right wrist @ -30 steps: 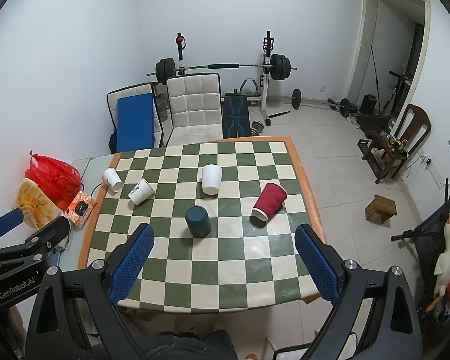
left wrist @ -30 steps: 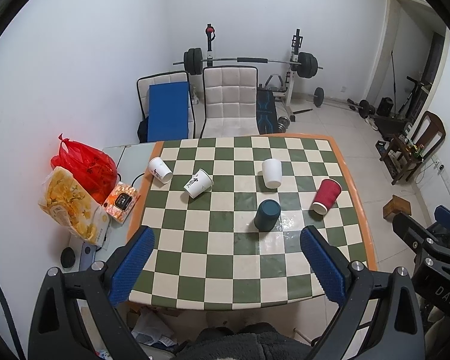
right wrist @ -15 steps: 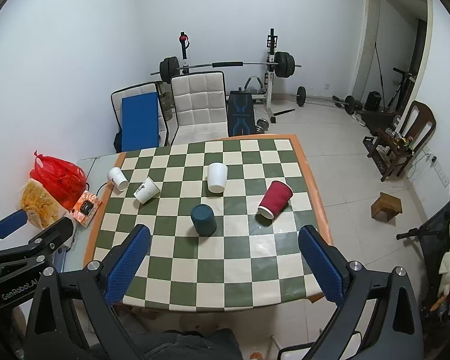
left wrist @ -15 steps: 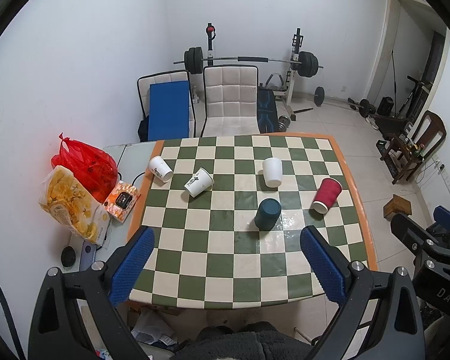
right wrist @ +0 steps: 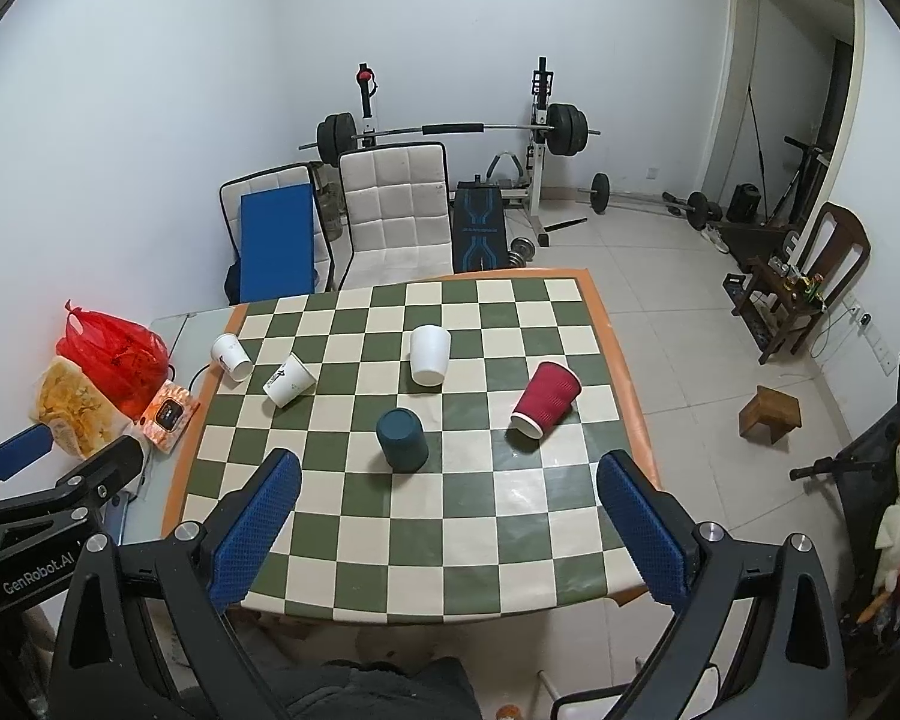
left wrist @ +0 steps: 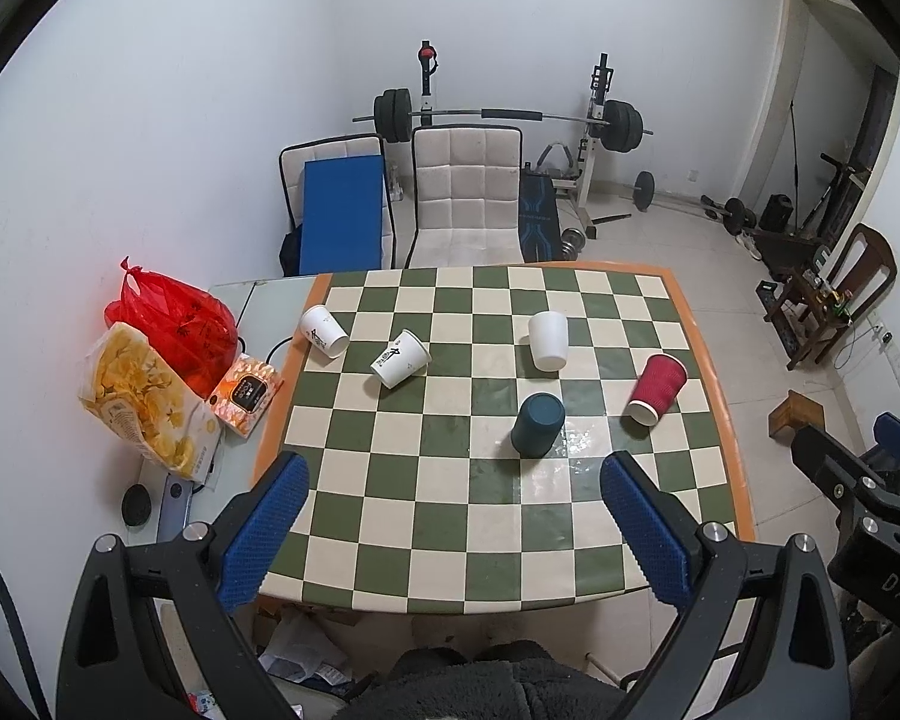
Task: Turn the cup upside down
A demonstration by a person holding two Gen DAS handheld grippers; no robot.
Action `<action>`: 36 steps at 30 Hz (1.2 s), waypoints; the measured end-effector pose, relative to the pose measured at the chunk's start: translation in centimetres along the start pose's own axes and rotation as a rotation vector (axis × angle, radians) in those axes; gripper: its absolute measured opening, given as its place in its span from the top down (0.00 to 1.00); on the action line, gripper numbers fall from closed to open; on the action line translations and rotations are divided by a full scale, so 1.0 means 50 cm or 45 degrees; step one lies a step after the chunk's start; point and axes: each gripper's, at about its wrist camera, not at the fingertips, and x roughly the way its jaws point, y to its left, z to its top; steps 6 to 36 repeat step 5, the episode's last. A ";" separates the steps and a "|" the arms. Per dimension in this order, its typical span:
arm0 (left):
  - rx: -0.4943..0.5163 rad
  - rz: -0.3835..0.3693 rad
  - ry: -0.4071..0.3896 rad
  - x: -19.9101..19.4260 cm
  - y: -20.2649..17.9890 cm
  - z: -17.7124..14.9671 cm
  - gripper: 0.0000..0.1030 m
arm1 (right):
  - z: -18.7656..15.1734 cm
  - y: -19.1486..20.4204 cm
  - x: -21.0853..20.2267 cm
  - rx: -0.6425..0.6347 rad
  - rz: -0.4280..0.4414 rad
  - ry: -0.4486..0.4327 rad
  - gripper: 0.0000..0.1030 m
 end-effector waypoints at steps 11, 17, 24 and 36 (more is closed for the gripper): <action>-0.003 -0.001 -0.002 0.000 0.000 -0.001 0.03 | -0.001 0.000 0.005 -0.005 0.009 0.011 0.02; -0.003 -0.001 -0.002 0.000 0.000 -0.001 0.03 | -0.001 0.000 0.005 -0.005 0.009 0.011 0.02; -0.003 -0.001 -0.002 0.000 0.000 -0.001 0.03 | -0.001 0.000 0.005 -0.005 0.009 0.011 0.02; -0.003 -0.001 -0.002 0.000 0.000 -0.001 0.03 | -0.001 0.000 0.005 -0.005 0.009 0.011 0.02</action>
